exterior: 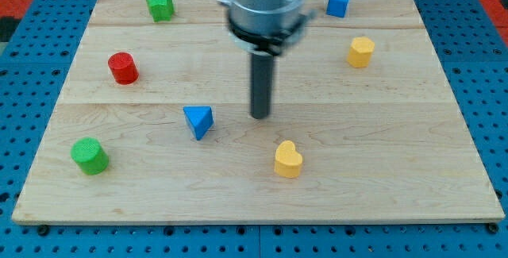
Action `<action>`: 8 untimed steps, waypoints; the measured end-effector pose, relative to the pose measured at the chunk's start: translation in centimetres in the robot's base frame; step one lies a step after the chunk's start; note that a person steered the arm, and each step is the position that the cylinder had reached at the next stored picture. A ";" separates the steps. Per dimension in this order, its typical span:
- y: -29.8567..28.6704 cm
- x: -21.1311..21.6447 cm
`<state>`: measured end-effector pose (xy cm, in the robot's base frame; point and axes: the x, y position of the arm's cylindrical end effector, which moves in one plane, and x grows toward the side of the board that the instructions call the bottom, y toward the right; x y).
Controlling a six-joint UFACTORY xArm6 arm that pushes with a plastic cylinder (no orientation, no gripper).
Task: Move the blue triangle to the right of the yellow heart
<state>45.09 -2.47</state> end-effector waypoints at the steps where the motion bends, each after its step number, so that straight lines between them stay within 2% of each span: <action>1: -9.3 -0.5; 2: -14.9 0.8; 3: -12.9 2.7; 5: -3.3 2.2; 6: -4.2 3.7; 7: -8.8 5.1; 8: -7.2 5.1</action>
<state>50.16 -9.63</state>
